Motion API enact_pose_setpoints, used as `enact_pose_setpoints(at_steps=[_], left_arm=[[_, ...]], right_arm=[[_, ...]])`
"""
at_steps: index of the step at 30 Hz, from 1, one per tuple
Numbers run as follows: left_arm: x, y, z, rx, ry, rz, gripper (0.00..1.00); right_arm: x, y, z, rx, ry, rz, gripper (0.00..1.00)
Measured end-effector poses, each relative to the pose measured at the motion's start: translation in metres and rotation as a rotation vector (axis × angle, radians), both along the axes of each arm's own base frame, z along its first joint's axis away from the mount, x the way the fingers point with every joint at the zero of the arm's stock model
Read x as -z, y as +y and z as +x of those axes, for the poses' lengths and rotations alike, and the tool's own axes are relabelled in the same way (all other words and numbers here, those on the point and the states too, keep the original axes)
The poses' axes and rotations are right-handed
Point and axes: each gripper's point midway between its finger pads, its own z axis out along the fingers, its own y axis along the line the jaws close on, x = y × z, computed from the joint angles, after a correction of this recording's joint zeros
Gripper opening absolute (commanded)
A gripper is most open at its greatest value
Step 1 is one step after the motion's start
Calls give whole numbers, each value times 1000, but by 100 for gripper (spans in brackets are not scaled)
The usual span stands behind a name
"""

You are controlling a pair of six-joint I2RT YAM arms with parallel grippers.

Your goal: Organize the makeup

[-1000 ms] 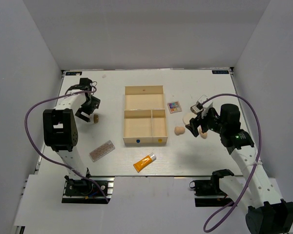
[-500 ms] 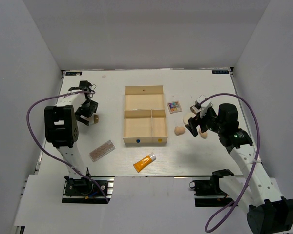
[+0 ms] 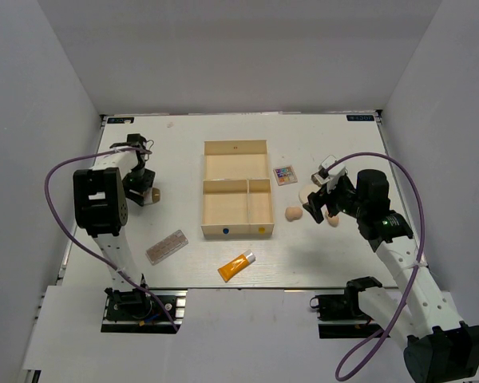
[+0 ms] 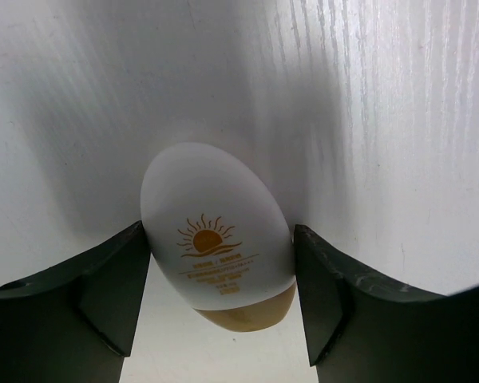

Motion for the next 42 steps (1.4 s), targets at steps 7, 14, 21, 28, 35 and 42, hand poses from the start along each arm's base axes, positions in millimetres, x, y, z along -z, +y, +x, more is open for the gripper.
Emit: enact_pose_setpoints(at_steps=[7, 14, 21, 28, 35, 42], left_arm=[[-1, 1, 0, 28, -17, 5, 24], [-22, -23, 18, 261, -135, -64, 0], [-105, -73, 48, 601, -429, -140, 0], [-138, -151, 63, 953, -588, -240, 0], [-158, -226, 82, 1199, -676, -249, 8], [-150, -262, 116, 1248, -653, -174, 20]], right_arm=[[-1, 0, 0, 0, -2, 1, 89], [-2, 0, 1, 1, -9, 2, 89], [-3, 1, 2, 1, -14, 4, 89], [-3, 1, 2, 3, -14, 7, 89], [-2, 1, 3, 3, -8, 5, 89], [5, 0, 2, 5, 5, 1, 89]])
